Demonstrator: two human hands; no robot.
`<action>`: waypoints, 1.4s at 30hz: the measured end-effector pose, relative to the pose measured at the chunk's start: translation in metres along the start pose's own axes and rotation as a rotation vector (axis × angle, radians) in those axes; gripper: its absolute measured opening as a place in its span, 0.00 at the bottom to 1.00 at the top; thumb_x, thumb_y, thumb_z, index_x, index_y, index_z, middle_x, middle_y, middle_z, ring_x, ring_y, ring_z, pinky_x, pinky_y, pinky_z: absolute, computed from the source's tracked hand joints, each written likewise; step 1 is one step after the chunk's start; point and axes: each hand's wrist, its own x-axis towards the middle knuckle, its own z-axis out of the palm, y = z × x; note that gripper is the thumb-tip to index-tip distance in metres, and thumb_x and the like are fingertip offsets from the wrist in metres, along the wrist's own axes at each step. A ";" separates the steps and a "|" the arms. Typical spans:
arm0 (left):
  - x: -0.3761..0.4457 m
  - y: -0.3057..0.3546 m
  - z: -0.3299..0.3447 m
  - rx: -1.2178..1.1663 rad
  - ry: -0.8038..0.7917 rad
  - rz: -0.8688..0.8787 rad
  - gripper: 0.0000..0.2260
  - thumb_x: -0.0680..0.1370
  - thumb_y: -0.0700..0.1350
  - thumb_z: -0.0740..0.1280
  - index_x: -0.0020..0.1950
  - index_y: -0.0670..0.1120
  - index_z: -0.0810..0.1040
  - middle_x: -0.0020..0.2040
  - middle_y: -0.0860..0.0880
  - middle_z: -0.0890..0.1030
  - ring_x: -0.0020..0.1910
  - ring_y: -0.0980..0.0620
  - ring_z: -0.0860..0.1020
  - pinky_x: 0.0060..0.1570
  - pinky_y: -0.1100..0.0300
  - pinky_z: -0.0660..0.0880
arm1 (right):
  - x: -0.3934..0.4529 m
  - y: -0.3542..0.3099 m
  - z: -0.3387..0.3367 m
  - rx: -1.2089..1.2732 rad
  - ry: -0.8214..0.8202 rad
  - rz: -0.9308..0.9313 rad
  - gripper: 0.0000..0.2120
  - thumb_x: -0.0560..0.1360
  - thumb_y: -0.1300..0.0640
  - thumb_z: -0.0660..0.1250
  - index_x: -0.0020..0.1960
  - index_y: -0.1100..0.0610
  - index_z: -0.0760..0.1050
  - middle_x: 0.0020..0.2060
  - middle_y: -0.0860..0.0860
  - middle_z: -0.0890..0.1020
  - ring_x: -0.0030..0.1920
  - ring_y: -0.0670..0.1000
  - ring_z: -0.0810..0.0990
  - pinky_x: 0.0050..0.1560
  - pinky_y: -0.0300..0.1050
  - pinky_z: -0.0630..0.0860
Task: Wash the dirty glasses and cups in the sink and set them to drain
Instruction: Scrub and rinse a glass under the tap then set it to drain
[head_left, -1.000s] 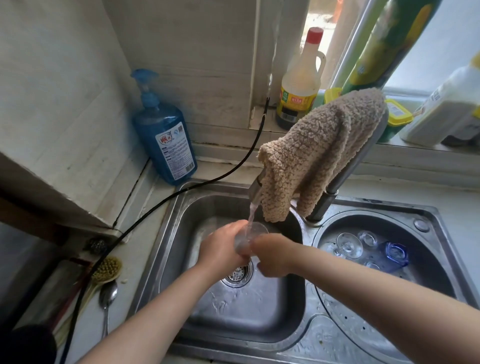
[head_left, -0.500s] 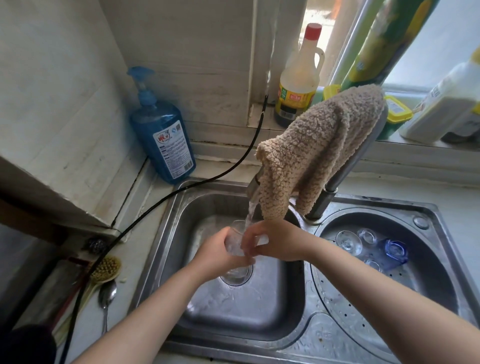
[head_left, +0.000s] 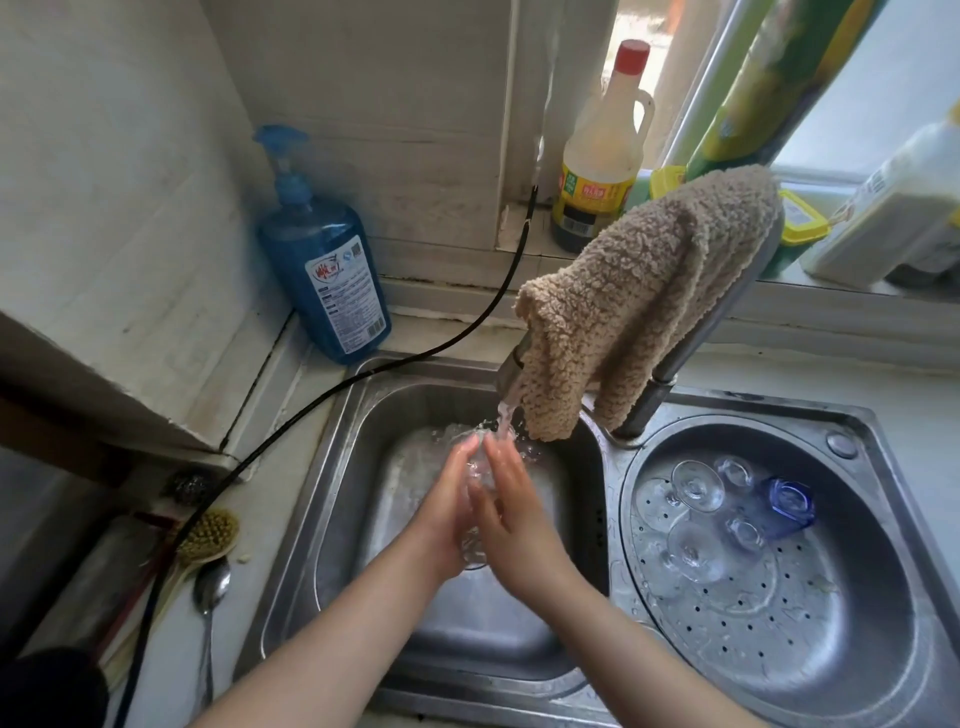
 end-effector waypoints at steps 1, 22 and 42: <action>0.002 0.001 0.001 -0.020 0.039 0.036 0.23 0.77 0.65 0.57 0.52 0.49 0.82 0.44 0.48 0.85 0.42 0.54 0.83 0.38 0.62 0.77 | -0.005 -0.002 0.001 -0.060 0.009 -0.031 0.26 0.81 0.50 0.53 0.77 0.54 0.53 0.73 0.42 0.50 0.75 0.40 0.45 0.71 0.29 0.43; -0.001 0.017 0.025 -0.011 0.081 0.161 0.24 0.77 0.65 0.56 0.66 0.53 0.75 0.64 0.47 0.78 0.60 0.53 0.78 0.58 0.57 0.75 | 0.027 -0.041 -0.023 -0.032 -0.031 0.282 0.22 0.82 0.51 0.50 0.68 0.64 0.65 0.66 0.61 0.71 0.65 0.59 0.70 0.64 0.47 0.66; -0.020 -0.005 0.052 0.683 0.504 0.525 0.31 0.80 0.54 0.61 0.78 0.46 0.54 0.71 0.46 0.69 0.67 0.48 0.72 0.61 0.61 0.67 | 0.016 -0.007 -0.030 0.617 0.026 0.567 0.18 0.82 0.43 0.50 0.48 0.50 0.75 0.38 0.47 0.82 0.38 0.46 0.81 0.36 0.38 0.78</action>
